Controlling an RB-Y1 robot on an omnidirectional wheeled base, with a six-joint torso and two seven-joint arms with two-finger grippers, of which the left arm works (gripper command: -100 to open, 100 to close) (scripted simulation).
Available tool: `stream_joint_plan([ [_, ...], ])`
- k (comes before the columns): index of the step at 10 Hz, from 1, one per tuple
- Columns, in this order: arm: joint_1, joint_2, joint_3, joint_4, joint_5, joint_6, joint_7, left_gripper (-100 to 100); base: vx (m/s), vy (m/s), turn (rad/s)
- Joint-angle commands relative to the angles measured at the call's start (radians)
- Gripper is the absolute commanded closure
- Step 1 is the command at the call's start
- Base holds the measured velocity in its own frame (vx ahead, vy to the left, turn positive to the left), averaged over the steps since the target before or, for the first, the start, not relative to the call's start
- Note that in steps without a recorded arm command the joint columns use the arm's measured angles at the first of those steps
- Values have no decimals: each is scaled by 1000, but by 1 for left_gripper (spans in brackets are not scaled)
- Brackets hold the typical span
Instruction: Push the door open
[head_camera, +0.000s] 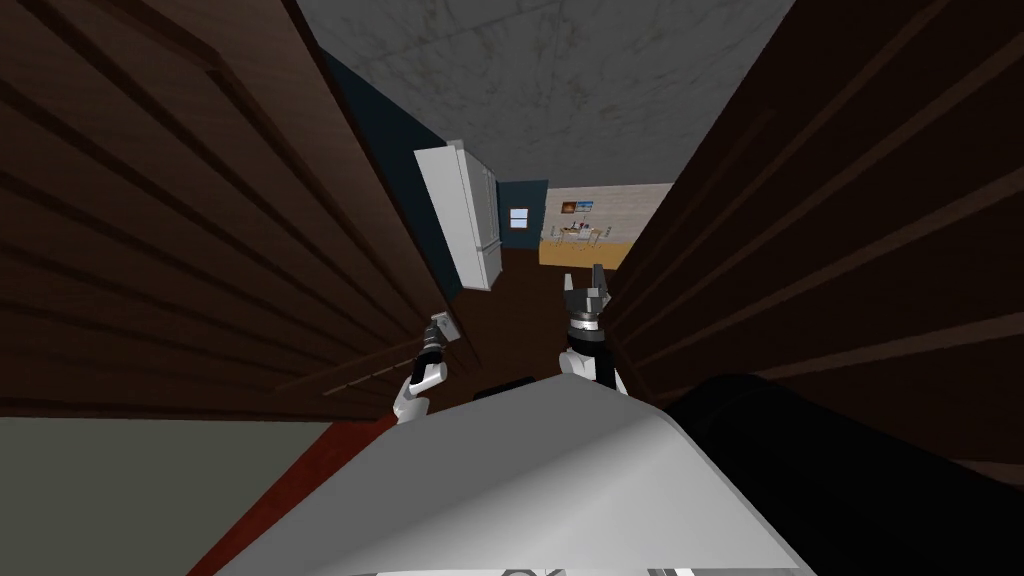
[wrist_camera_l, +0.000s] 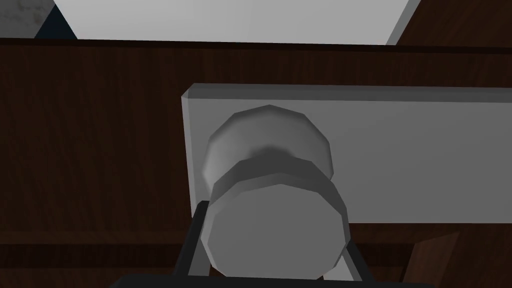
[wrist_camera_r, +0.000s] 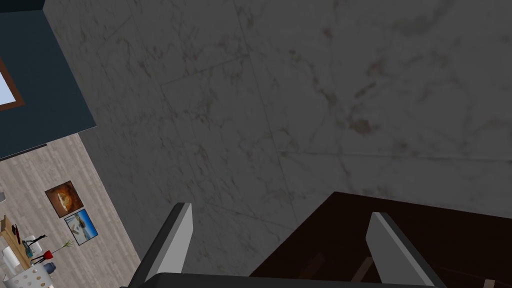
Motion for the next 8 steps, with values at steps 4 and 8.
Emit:
stream_joint_plan([
  [4,-2,19,57,-6,8,-5,-9,100,193,-51,65],
  [8,10,-22,55,-31,-2,2,-37,-100,-77,-48,62],
])
